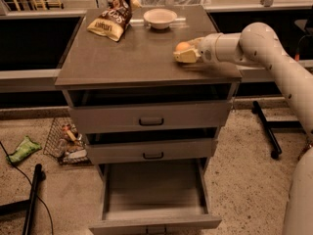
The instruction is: Pick orange from bottom drawer and place on counter
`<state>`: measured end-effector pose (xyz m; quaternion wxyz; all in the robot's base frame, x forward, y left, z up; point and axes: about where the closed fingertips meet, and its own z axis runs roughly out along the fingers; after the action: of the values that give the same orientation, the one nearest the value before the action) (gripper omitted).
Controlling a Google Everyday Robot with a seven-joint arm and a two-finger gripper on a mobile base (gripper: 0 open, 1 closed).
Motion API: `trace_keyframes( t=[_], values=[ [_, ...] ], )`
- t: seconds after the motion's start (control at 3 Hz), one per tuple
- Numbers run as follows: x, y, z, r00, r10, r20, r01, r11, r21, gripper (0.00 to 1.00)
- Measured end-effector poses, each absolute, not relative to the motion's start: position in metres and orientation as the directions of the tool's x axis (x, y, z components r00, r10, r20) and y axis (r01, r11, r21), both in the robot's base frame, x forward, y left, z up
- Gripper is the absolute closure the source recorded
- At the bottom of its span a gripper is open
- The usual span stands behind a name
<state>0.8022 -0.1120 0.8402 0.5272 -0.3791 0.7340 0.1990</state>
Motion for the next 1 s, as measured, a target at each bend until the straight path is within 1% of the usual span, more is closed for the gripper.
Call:
trace_keyframes(
  t=[0.33, 0.67, 1.0],
  values=[
    [0.804, -0.115, 0.837, -0.167, -0.342, -0.925, -0.762, 0.64, -0.099, 0.05],
    [0.805, -0.118, 0.837, -0.165, -0.334, -0.928, -0.755, 0.649, -0.099, 0.0],
    [0.796, -0.122, 0.855, -0.108, -0.324, -0.94, -0.738, 0.66, -0.142, 0.0]
  ],
)
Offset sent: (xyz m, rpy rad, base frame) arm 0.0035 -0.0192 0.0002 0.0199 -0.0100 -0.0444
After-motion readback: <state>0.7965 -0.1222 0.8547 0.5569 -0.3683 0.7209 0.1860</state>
